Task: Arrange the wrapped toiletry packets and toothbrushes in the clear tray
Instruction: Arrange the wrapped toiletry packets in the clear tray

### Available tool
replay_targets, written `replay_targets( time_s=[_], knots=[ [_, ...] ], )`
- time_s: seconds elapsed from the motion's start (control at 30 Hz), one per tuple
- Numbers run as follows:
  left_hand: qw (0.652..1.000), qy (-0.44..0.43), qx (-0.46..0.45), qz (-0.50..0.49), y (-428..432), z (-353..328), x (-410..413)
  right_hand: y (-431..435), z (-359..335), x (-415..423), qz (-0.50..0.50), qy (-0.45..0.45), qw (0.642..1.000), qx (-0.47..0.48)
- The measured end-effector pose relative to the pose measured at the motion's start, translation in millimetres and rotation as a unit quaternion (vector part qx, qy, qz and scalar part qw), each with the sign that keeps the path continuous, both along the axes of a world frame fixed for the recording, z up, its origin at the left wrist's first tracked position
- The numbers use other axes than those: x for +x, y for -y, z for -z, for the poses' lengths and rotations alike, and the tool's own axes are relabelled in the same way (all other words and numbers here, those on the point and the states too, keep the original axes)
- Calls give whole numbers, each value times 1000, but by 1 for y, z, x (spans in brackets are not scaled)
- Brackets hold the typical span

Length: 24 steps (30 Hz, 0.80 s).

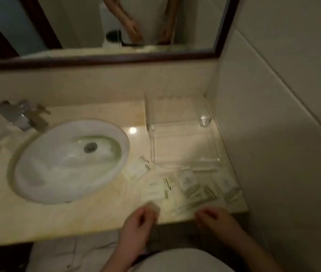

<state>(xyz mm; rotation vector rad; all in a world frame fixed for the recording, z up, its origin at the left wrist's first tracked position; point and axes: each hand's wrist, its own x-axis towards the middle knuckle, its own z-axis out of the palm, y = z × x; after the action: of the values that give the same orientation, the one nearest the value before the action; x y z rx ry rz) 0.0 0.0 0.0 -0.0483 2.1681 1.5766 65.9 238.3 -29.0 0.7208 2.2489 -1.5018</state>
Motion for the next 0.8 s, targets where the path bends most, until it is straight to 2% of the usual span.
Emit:
replay_targets(
  time_s=[0.1, 0.17, 0.27, 0.33, 0.4, 0.63, 0.8],
  knots=[
    [972, -179, -132, 73, -20, 11, -17, -4, 4, -28, 48, -55, 994, 86],
    [944, -245, -175, 134, -34, 16, -25, -3, 0, -36, 69, -76, 983, 154],
    [882, -268, -287, 258, -53, 30, -33, -8, 0, -43, -7, -106, 955, 278],
    [848, -279, -351, 283, -63, 32, -40, -16, 1, -50, -57, -105, 939, 322],
    [830, -290, -376, 294, -70, 33, -43, -23, 2, -51, -93, -81, 933, 338],
    [807, -355, -370, 293, -67, 32, -60, -39, -4, -55, -133, -24, 924, 357],
    [849, -380, -278, 242, -59, 16, -64, -47, -6, -57, -125, 6, 928, 352]
  ],
)
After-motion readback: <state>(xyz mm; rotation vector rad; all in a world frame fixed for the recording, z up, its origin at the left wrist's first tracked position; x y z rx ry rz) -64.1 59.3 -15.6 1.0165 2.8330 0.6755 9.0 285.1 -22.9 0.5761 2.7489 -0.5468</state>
